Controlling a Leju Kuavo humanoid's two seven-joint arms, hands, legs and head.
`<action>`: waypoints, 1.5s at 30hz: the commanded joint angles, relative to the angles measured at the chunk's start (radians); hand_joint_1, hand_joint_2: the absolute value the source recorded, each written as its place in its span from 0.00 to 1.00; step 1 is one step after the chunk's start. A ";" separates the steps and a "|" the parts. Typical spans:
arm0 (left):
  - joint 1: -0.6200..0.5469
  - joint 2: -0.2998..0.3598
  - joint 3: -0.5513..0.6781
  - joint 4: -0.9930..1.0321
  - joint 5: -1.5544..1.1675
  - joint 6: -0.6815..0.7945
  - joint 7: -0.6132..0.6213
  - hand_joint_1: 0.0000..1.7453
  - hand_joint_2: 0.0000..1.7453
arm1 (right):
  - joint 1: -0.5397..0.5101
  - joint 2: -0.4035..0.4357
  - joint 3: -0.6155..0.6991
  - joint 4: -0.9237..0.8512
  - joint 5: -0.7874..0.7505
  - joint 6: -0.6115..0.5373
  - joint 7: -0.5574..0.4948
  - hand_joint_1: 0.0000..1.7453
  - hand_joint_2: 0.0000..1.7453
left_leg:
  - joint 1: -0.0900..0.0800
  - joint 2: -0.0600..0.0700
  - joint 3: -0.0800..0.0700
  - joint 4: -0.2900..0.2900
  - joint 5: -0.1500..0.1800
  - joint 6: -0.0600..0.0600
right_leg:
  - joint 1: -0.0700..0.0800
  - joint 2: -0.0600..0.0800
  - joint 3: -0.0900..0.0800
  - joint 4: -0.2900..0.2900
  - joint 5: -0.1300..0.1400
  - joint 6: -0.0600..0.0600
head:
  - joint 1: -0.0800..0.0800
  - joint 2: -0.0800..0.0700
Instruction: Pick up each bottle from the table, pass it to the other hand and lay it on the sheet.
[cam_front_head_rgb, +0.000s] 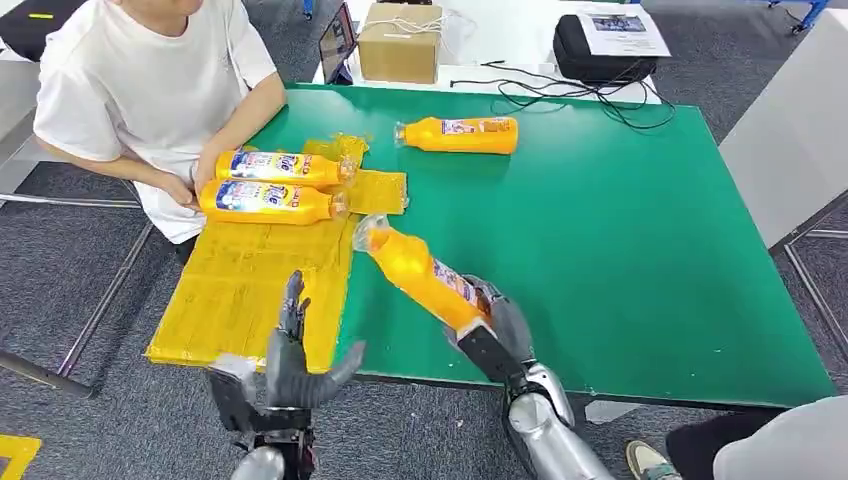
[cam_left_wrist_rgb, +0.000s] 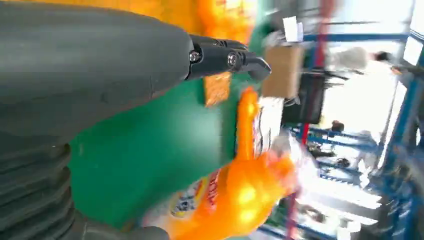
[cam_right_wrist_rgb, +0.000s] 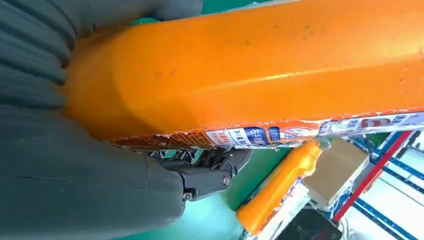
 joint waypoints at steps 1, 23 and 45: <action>-0.007 0.080 -0.120 -0.016 0.100 -0.088 0.027 0.00 1.00 | 0.062 0.049 0.079 -0.109 -0.017 0.074 -0.034 1.00 1.00 | 0.003 0.001 0.006 0.001 -0.004 -0.003 | 0.003 0.004 0.006 0.000 -0.003 -0.004 | 0.000 0.000; -0.062 0.025 -0.099 0.103 0.304 -0.188 0.091 0.00 1.00 | 0.149 0.064 0.270 -0.100 -0.033 0.026 -0.130 1.00 1.00 | 0.003 -0.001 0.004 -0.001 -0.002 -0.003 | 0.002 0.001 0.004 -0.001 -0.002 -0.003 | 0.000 0.000; -0.058 0.040 -0.051 0.049 0.682 -0.600 0.210 1.00 1.00 | 0.092 0.108 0.254 0.004 -0.083 0.033 -0.116 0.00 0.00 | 0.002 -0.001 0.004 0.000 -0.002 -0.002 | 0.002 0.001 0.003 -0.001 -0.002 -0.002 | 0.000 0.000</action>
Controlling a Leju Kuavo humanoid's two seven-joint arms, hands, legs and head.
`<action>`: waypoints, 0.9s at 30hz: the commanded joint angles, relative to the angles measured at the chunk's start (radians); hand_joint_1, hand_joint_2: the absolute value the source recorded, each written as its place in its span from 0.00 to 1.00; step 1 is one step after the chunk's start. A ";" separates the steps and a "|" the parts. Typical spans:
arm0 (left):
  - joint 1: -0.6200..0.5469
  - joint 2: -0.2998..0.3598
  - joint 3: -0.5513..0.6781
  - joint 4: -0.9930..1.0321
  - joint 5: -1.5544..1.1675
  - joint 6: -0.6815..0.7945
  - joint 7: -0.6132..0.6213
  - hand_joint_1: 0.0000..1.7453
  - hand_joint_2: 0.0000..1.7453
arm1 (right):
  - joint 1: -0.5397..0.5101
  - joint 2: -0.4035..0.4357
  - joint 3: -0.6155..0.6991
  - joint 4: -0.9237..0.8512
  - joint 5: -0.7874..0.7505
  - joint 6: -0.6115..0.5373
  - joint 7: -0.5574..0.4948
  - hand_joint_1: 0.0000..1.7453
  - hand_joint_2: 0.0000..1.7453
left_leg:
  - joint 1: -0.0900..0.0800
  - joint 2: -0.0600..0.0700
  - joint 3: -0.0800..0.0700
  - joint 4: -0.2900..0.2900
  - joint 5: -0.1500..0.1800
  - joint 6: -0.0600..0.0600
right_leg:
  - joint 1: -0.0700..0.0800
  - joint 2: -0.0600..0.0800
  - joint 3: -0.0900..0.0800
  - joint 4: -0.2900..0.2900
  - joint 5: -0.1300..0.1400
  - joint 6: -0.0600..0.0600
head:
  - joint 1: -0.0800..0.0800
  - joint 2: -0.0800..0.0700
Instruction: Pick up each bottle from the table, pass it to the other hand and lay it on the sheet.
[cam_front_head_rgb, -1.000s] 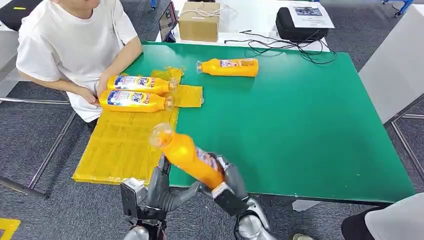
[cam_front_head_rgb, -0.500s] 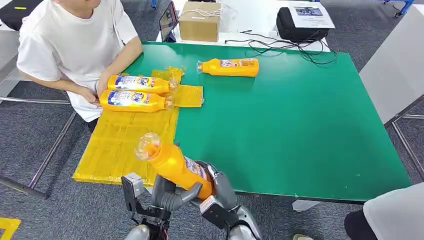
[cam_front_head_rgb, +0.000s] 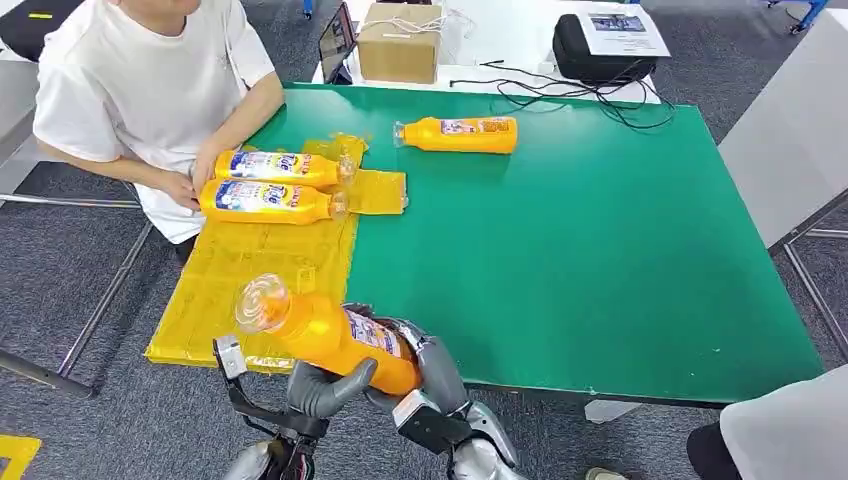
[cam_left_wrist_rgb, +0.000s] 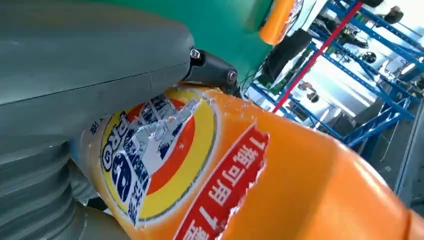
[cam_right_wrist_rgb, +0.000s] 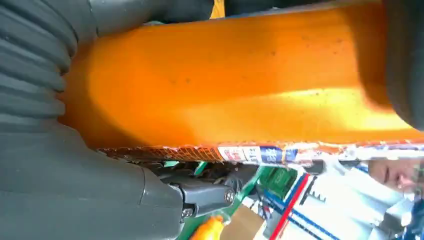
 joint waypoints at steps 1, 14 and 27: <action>-0.029 0.003 -0.021 0.005 -0.007 -0.038 0.005 1.00 1.00 | -0.002 0.044 -0.020 0.081 -0.016 -0.063 0.037 0.00 0.00 | 0.003 -0.001 0.006 0.000 -0.003 -0.002 | 0.002 0.002 0.007 -0.001 -0.003 -0.003 | 0.000 0.000; -0.052 -0.015 0.030 -0.010 -0.271 0.239 -0.092 1.00 1.00 | 0.078 0.052 -0.067 -0.083 -0.046 -0.216 0.007 0.00 0.00 | 0.002 -0.002 0.003 0.001 -0.002 -0.002 | 0.001 0.000 0.003 0.000 -0.002 -0.002 | 0.000 0.000; -0.183 -0.001 0.173 0.093 -0.892 0.694 -0.134 1.00 1.00 | 0.222 0.056 -0.122 -0.620 -0.078 -0.446 0.007 0.00 0.00 | 0.001 -0.002 0.001 0.000 -0.001 -0.002 | 0.001 0.000 0.002 0.000 -0.001 -0.002 | 0.001 0.000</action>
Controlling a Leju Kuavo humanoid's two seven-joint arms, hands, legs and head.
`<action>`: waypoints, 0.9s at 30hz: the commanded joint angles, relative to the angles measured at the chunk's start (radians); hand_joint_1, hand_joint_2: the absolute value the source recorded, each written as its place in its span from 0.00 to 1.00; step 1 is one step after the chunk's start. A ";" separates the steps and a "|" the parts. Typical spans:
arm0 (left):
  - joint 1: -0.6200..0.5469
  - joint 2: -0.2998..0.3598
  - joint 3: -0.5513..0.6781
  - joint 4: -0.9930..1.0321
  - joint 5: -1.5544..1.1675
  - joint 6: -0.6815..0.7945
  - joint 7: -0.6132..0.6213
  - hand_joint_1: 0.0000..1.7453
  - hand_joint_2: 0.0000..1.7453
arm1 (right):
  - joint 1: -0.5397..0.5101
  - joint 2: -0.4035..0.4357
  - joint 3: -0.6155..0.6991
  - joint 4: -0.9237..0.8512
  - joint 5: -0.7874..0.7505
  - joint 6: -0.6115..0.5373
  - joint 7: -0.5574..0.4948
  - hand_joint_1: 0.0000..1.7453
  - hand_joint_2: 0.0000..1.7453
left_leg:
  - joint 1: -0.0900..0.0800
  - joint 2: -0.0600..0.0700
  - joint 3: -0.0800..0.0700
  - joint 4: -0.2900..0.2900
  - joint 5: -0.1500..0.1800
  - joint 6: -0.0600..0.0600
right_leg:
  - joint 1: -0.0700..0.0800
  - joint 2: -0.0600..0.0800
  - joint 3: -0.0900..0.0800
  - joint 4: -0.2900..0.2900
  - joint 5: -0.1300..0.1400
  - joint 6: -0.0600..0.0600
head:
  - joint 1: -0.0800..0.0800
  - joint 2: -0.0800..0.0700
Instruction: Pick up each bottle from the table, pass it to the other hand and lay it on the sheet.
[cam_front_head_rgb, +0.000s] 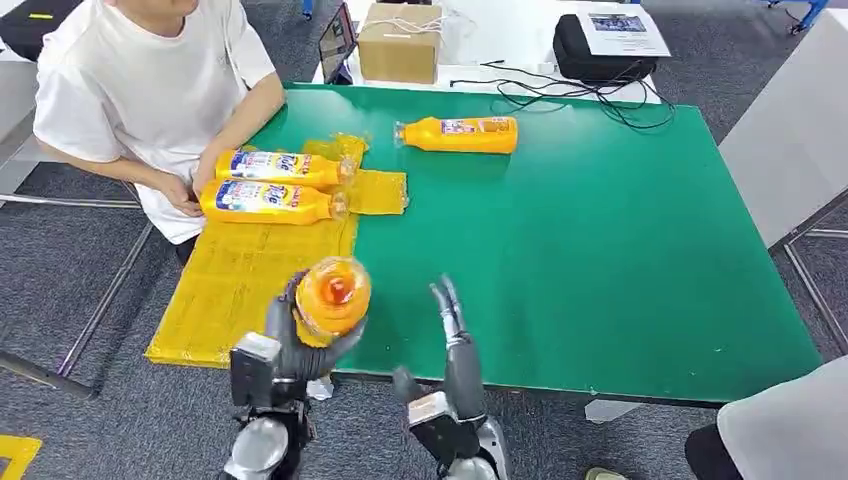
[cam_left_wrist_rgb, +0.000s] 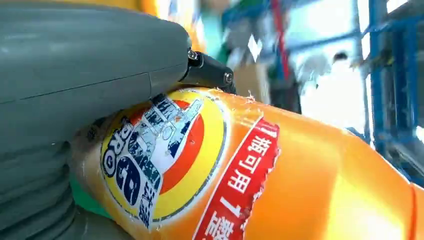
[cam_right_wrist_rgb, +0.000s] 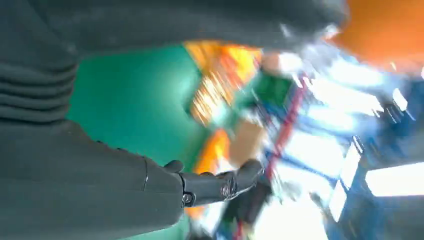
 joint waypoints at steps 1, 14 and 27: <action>-0.081 0.020 0.092 0.098 -0.039 0.030 0.016 1.00 1.00 | 0.075 0.025 -0.084 -0.294 -0.020 -0.030 0.001 0.00 0.00 | 0.002 0.000 0.004 0.000 -0.002 -0.002 | 0.002 0.003 0.004 0.000 -0.001 -0.003 | -0.001 0.000; -0.061 0.054 0.203 0.057 -0.149 0.049 0.040 1.00 1.00 | 0.097 0.004 -0.074 -0.282 -0.143 -0.030 0.001 0.00 0.00 | 0.002 0.002 0.003 0.000 -0.002 -0.002 | 0.001 0.003 0.002 -0.001 0.000 -0.002 | -0.001 0.000; -0.271 0.185 0.369 0.613 -0.901 0.168 0.251 1.00 1.00 | 0.014 0.000 0.022 0.160 -0.323 0.247 0.009 0.00 0.00 | 0.003 0.002 0.009 -0.004 -0.001 -0.003 | 0.003 0.004 0.007 -0.003 0.000 -0.003 | -0.001 0.000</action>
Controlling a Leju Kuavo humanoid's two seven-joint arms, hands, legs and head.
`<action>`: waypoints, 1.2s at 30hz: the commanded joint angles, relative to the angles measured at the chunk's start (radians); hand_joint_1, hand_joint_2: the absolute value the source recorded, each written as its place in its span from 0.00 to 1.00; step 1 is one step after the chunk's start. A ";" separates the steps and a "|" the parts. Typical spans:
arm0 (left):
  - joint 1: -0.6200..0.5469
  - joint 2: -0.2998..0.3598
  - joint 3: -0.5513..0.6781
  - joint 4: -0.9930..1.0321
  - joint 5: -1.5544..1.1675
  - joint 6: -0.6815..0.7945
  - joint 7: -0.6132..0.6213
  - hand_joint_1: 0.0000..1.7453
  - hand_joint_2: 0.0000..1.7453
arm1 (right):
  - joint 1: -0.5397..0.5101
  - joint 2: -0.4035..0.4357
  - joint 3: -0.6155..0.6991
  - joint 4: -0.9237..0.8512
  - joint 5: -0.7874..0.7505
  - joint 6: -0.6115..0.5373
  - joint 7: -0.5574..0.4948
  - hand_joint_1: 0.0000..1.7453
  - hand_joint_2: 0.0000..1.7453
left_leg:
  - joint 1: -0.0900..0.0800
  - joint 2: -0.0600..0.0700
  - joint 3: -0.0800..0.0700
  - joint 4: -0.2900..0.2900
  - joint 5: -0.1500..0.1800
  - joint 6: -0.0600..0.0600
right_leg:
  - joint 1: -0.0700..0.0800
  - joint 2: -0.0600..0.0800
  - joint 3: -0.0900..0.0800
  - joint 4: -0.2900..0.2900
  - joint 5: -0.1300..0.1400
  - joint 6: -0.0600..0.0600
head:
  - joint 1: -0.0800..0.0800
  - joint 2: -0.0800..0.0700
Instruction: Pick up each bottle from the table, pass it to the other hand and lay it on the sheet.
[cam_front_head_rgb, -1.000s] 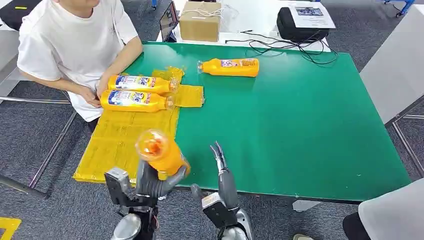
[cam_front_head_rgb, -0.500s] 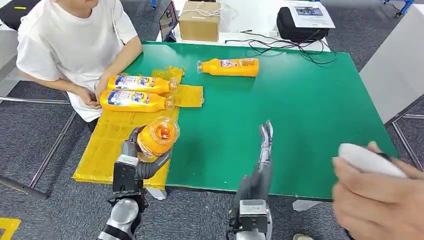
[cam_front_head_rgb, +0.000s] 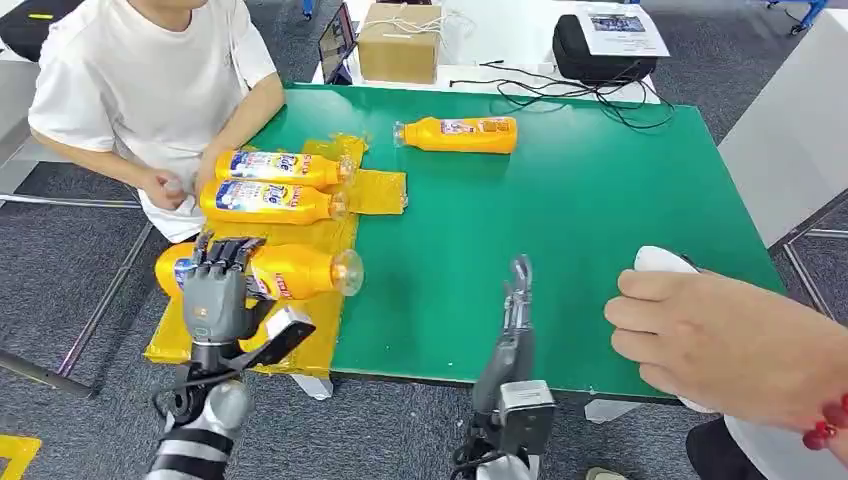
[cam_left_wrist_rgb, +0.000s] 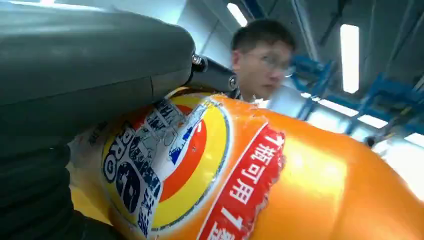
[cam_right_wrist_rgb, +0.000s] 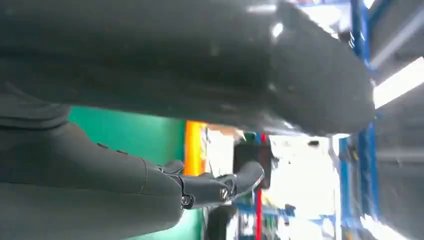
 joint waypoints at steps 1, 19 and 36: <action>-0.145 0.111 -0.007 0.457 -0.038 -0.056 0.102 1.00 1.00 | -0.038 0.012 0.055 0.351 -0.077 0.145 0.002 0.00 0.00 | 0.003 0.001 0.010 -0.003 -0.002 -0.004 | 0.003 0.004 0.009 -0.004 -0.001 -0.004 | 0.000 0.000; -0.225 0.073 -0.118 0.548 0.052 -0.323 0.167 0.00 1.00 | -0.063 0.043 -0.024 0.362 -0.142 0.239 0.056 0.00 0.00 | 0.001 -0.003 0.005 -0.001 0.000 -0.002 | 0.001 -0.001 0.007 -0.001 -0.001 -0.002 | 0.000 0.000; -0.152 0.080 -0.111 0.258 0.449 -0.512 0.087 0.00 1.00 | -0.067 0.050 -0.048 0.403 -0.150 0.275 0.076 0.00 0.00 | 0.002 -0.002 0.008 -0.001 0.000 -0.002 | 0.001 0.000 0.010 -0.001 -0.001 -0.003 | 0.000 0.000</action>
